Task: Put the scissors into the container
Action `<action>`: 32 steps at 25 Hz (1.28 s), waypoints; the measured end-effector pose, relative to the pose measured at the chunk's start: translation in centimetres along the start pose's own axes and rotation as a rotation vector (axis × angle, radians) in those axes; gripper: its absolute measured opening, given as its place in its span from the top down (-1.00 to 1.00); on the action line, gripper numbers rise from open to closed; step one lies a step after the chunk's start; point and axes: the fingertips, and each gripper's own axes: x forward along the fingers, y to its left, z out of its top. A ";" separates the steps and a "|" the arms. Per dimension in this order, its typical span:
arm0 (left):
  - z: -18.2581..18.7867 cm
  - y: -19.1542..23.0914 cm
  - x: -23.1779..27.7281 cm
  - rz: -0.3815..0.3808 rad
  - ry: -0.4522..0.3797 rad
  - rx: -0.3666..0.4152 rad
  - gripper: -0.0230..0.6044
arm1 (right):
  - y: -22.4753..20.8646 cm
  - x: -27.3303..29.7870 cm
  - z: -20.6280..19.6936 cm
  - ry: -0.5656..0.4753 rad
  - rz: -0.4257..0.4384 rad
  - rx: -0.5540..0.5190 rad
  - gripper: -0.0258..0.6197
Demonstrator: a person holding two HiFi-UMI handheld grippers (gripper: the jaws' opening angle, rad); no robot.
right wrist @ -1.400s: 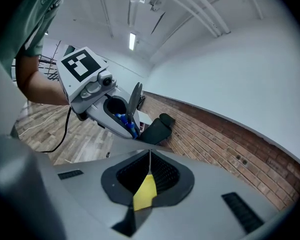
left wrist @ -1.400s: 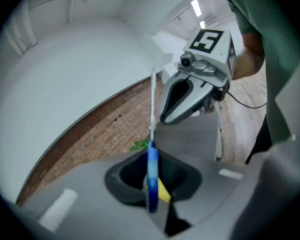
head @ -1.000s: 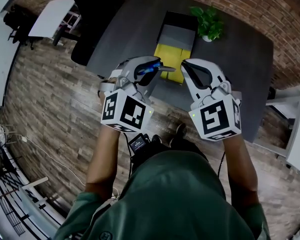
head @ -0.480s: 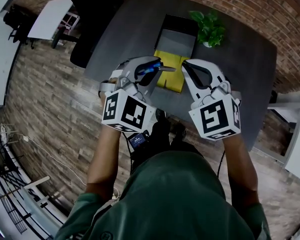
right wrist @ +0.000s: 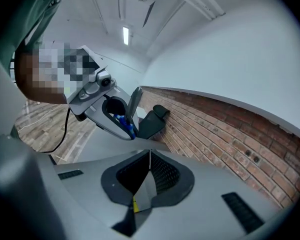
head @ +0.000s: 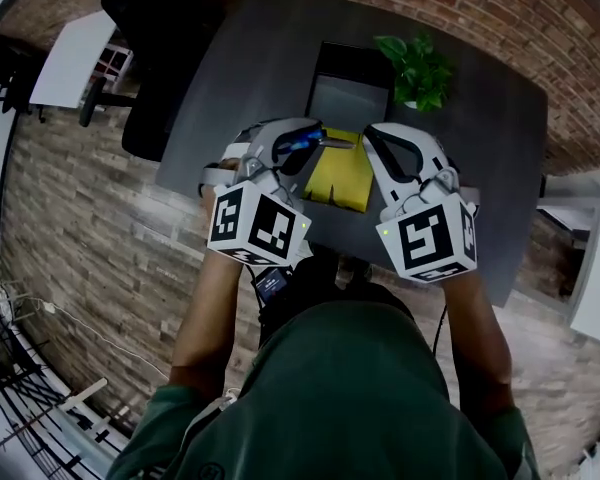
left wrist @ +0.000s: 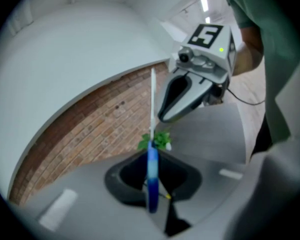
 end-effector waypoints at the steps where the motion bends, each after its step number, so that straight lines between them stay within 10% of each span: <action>1: -0.4 0.3 0.4 -0.007 -0.003 0.002 0.81 | -0.2 0.6 -0.2 0.008 -0.004 0.003 0.90; 32: -12.8 -6.7 12.0 -0.109 0.187 -0.058 0.81 | 1.5 8.9 -12.7 0.136 0.050 0.083 0.90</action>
